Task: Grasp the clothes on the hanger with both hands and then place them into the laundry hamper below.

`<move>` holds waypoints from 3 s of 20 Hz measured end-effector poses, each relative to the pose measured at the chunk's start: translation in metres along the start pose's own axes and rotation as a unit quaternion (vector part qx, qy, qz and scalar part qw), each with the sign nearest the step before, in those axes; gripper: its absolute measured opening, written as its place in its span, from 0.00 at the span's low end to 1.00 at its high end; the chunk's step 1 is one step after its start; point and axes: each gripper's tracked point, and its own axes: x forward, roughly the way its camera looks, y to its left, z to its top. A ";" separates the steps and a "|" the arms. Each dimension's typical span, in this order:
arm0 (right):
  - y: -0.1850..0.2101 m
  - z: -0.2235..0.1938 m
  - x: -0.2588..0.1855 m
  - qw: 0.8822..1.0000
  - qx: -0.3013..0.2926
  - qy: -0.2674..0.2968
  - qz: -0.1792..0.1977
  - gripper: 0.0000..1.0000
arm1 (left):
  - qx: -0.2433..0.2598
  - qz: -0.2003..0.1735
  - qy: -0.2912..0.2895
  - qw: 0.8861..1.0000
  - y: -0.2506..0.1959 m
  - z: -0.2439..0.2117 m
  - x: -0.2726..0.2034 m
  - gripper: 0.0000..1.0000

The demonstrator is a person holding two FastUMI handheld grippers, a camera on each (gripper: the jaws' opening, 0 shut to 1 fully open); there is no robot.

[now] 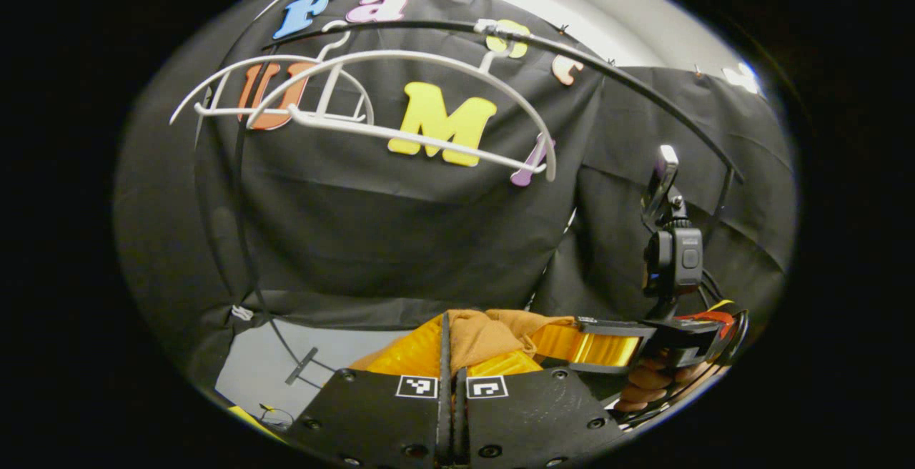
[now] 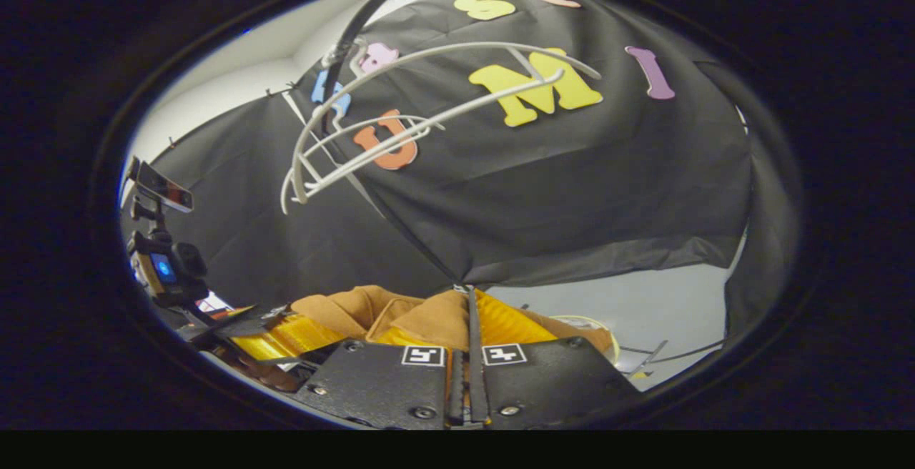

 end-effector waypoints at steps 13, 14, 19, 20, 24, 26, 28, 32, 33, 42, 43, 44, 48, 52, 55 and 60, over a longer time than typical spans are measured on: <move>-0.069 -0.104 0.069 0.985 0.032 0.128 -0.109 0.02 | -0.026 0.105 0.154 0.982 0.069 -0.127 0.051 0.01; -0.072 -0.106 0.073 0.984 0.034 0.132 -0.113 0.02 | -0.025 0.108 0.159 0.981 0.069 -0.130 0.050 0.01; -0.084 -0.132 0.091 0.976 0.037 0.161 -0.145 0.02 | -0.013 0.129 0.194 0.972 0.064 -0.141 0.050 0.01; -0.088 -0.138 0.095 0.974 0.033 0.169 -0.150 0.07 | -0.008 0.135 0.203 0.970 0.063 -0.144 0.051 0.02; -0.105 -0.151 0.105 0.961 0.052 0.195 -0.189 0.02 | -0.029 0.159 0.231 0.959 0.071 -0.153 0.050 0.10; -0.118 -0.159 0.112 0.952 0.075 0.210 -0.209 0.02 | -0.052 0.165 0.241 0.955 0.074 -0.160 0.055 0.06; -0.120 -0.159 0.118 0.950 0.087 0.212 -0.211 0.05 | -0.064 0.171 0.252 0.950 0.088 -0.166 0.065 0.07; -0.116 -0.147 0.113 0.958 0.065 0.193 -0.201 0.26 | -0.064 0.167 0.242 0.954 0.096 -0.164 0.067 0.20; -0.117 -0.148 0.110 0.958 0.059 0.191 -0.205 0.31 | -0.064 0.166 0.244 0.953 0.096 -0.164 0.065 0.41; -0.136 -0.145 0.075 0.945 0.055 0.180 -0.266 0.76 | -0.042 0.174 0.241 0.954 0.101 -0.154 0.044 0.84; -0.137 -0.141 0.068 0.945 0.052 0.173 -0.271 0.77 | -0.037 0.175 0.236 0.955 0.101 -0.151 0.040 0.94; -0.136 -0.138 0.061 0.946 0.048 0.164 -0.277 0.78 | -0.033 0.175 0.230 0.957 0.102 -0.147 0.037 0.95; -0.132 -0.118 0.030 0.949 0.033 0.117 -0.292 0.76 | -0.018 0.164 0.198 0.966 0.101 -0.120 0.025 0.96; -0.120 -0.079 -0.013 0.951 0.006 0.043 -0.306 0.77 | 0.013 0.149 0.141 0.979 0.094 -0.073 0.013 0.95; -0.102 -0.052 -0.047 0.953 -0.008 -0.031 -0.302 0.78 | 0.041 0.150 0.074 0.985 0.087 -0.040 0.010 0.95; -0.094 -0.025 -0.095 0.951 -0.032 -0.090 -0.293 0.76 | 0.036 0.119 0.003 0.992 0.053 -0.012 -0.018 0.95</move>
